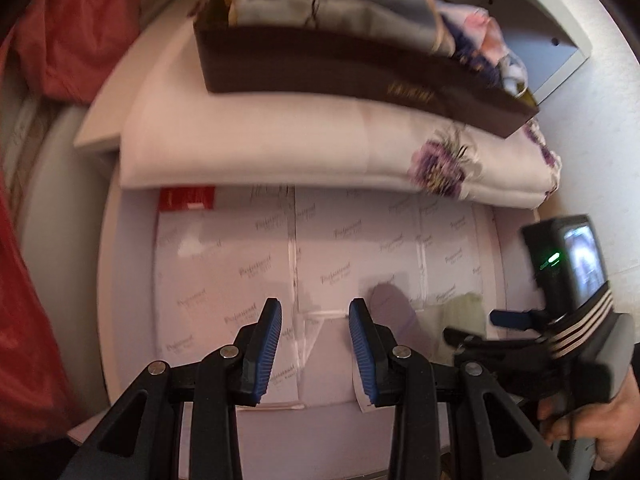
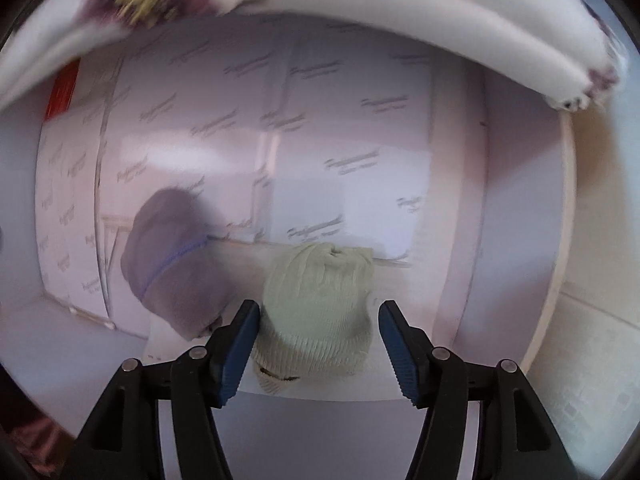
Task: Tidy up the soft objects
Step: 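Withdraw the left tool over the drawer while the right tool holds the pale green knit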
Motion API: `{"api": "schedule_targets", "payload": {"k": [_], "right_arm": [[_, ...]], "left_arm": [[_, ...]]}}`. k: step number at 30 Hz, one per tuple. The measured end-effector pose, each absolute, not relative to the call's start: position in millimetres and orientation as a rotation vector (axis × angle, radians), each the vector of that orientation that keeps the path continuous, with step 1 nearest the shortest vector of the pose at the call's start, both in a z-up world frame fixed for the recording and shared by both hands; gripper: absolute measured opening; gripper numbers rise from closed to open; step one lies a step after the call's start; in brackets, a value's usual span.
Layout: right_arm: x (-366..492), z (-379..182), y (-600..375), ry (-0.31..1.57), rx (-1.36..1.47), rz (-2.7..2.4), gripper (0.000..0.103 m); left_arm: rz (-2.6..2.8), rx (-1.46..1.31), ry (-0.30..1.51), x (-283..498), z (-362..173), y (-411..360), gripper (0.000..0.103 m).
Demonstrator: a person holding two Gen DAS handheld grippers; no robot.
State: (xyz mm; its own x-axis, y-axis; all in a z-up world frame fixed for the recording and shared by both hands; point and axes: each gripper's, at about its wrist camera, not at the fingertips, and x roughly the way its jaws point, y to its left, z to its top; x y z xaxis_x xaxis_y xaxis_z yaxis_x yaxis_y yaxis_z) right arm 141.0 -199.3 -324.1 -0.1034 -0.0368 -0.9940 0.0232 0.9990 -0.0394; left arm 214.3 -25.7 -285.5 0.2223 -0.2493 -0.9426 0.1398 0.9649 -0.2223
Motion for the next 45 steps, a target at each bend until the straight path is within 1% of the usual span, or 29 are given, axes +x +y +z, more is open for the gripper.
{"api": "schedule_targets", "payload": {"k": [4,7,9,10,18,30,32,35,36,39,45], "right_arm": [[146,-317,-216,1.65,0.049,-0.096,0.068],[150,-313,-229,1.638,0.107,-0.12,0.068],[152,-312,-237,1.633,0.138,-0.136,0.071],[152,-311,-239,1.629,0.15,-0.145,0.073],[155,-306,-257,1.614,0.238,-0.164,0.077],[150,-317,-241,1.677,0.199,-0.111,0.077],[149,-323,-239,1.688,0.18,-0.107,0.075],[148,-329,-237,1.698,0.184,-0.072,0.066],[149,-329,-234,1.698,0.166,-0.061,0.059],[148,-326,-227,1.685,0.103,-0.041,0.056],[145,-325,-229,1.669,0.093,-0.058,0.056]], "left_arm": [[-0.299,-0.116,1.381,214,-299,-30,0.035],[-0.316,-0.12,1.417,213,-308,-34,0.035],[-0.325,-0.127,1.437,212,-313,-36,0.039],[-0.332,-0.141,1.454,212,-316,-37,0.039],[-0.346,-0.199,1.518,212,-325,-42,0.039],[-0.307,-0.204,1.539,214,-335,-35,0.039],[-0.309,-0.203,1.547,213,-336,-36,0.039],[-0.313,-0.193,1.557,212,-340,-39,0.039],[-0.313,-0.185,1.56,212,-341,-40,0.039],[-0.32,-0.161,1.566,210,-345,-46,0.039],[-0.332,-0.132,1.588,207,-356,-57,0.039]]}}
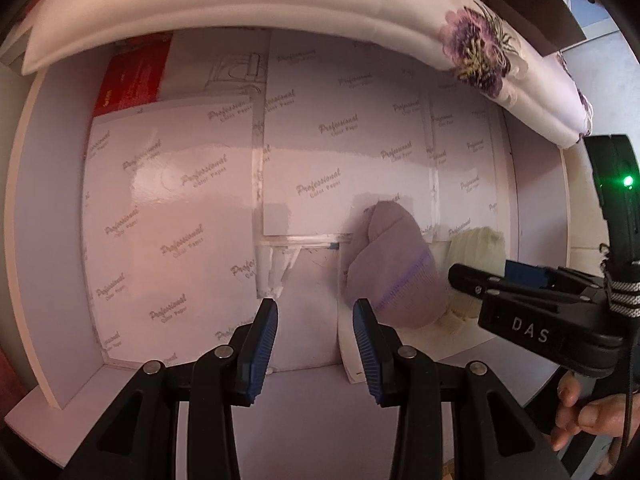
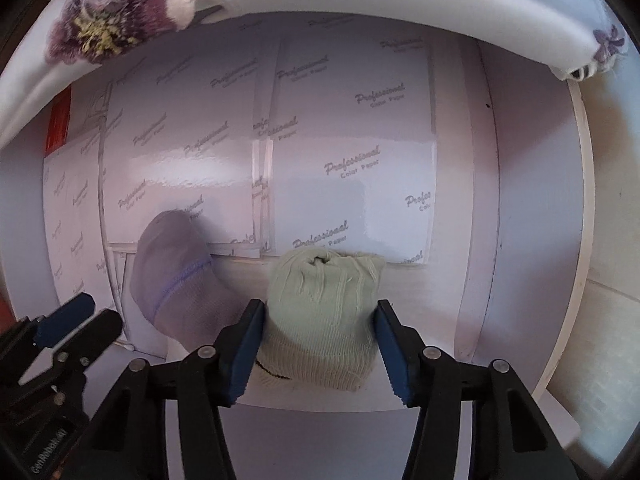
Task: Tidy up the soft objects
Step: 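Withdraw the left tool over the drawer while the right tool holds the pale green knit, then lift the pale green knit with the right tool into the brown tray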
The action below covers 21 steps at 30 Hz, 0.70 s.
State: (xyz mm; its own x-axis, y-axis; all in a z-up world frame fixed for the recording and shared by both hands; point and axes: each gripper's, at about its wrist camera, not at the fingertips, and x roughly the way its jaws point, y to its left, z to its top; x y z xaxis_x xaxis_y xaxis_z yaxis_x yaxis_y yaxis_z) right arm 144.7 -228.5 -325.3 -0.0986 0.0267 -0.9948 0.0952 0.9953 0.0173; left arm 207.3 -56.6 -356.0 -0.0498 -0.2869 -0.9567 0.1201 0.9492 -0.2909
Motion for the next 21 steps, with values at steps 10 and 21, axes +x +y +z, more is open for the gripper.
{"api": "schedule_targets", "payload": {"k": [10,21], "right_arm": [[147,-280,-227,1.566,0.068,-0.085,0.055],[142,-207,-236,1.377,0.124,-0.059,0.055]], "left_arm": [[-0.352,-0.109,1.596,207,-362,-68,0.039],[-0.369,-0.094,1.603,201,-370,-72,0.039]]}}
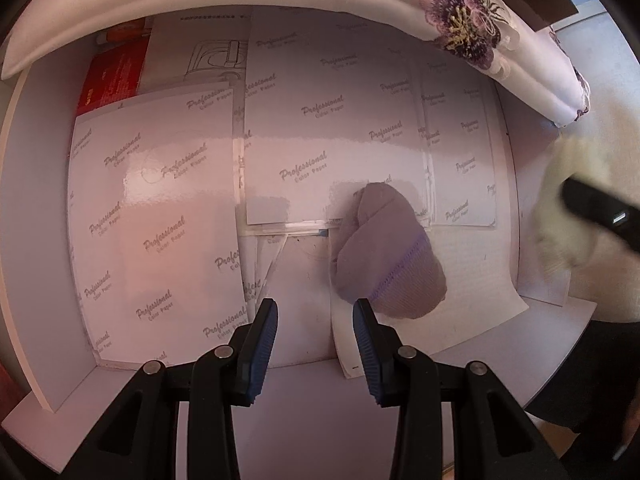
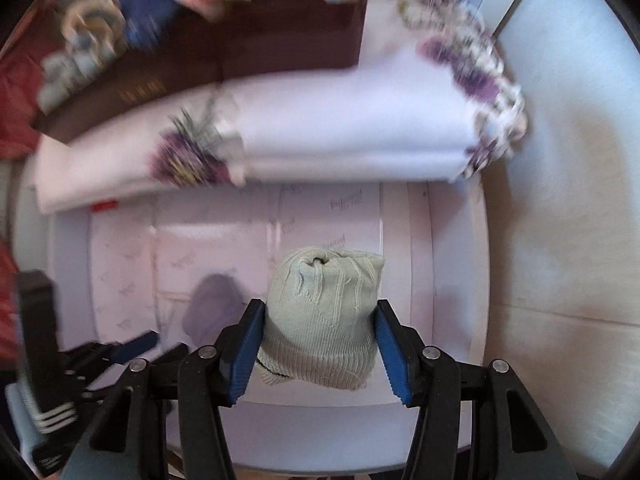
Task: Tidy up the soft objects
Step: 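Lift the pale green knit with the right tool into the brown tray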
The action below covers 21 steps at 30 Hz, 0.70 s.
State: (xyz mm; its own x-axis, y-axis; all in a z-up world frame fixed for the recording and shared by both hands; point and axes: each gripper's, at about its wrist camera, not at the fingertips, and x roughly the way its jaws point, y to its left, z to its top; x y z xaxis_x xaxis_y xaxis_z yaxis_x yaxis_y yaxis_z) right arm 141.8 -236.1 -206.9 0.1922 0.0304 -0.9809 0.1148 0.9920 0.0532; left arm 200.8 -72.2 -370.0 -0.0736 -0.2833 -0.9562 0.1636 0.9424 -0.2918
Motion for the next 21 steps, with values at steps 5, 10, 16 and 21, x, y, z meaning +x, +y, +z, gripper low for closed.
{"api": "schedule_targets", "payload": {"k": [5,10,16,21], "right_arm": [[148,-164,-241,1.252,0.158,-0.024,0.055],[160,-126,-244,1.15,0.176,0.001,0.056],[189,-91,-241,1.073,0.144,0.023,0.056],[215,-83,-235,1.054,0.096,0.009,0.056]], "left_arm": [[-0.376,-0.102,1.594,201,-368,-73,0.039],[-0.381,-0.104,1.593,203,-366,-72,0.039],[-0.384,-0.105,1.595,204,-363,-71,0.039],[-0.386,-0.115,1.596,204,-361,-68,0.039]]}}
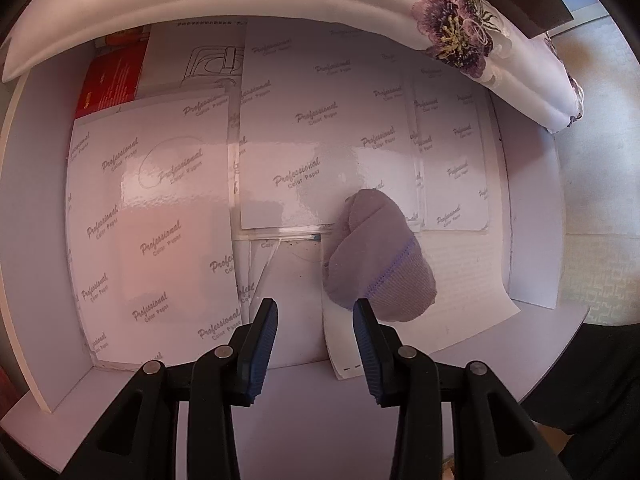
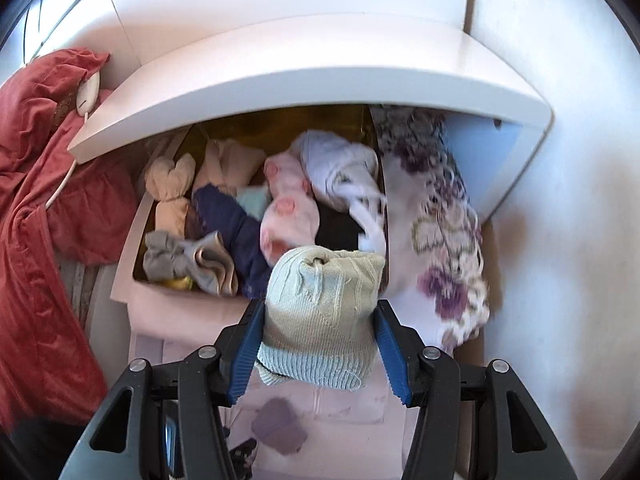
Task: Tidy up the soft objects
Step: 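Lift the pale green knit with the right tool into the brown tray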
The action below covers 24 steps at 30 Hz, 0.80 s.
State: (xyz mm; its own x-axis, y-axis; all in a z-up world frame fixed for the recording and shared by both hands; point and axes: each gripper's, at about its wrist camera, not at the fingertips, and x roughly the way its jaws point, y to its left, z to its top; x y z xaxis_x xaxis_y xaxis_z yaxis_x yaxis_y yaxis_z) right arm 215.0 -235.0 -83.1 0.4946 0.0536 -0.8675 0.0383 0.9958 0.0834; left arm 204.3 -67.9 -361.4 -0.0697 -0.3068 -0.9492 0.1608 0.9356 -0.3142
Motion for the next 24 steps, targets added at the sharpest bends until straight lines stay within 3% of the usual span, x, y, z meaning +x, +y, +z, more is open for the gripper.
{"api": "schedule_targets", "payload": {"k": [13,24], "right_arm": [[275,-121,-211,1.121,-0.059,-0.009,0.055],[280,-130,-221,1.136,-0.015,0.007,0.058]], "left_arm": [[-0.384,-0.14,1.604,204,-364,-68,0.039],[-0.374,-0.132,1.603,203,-365,-70,0.039]]}}
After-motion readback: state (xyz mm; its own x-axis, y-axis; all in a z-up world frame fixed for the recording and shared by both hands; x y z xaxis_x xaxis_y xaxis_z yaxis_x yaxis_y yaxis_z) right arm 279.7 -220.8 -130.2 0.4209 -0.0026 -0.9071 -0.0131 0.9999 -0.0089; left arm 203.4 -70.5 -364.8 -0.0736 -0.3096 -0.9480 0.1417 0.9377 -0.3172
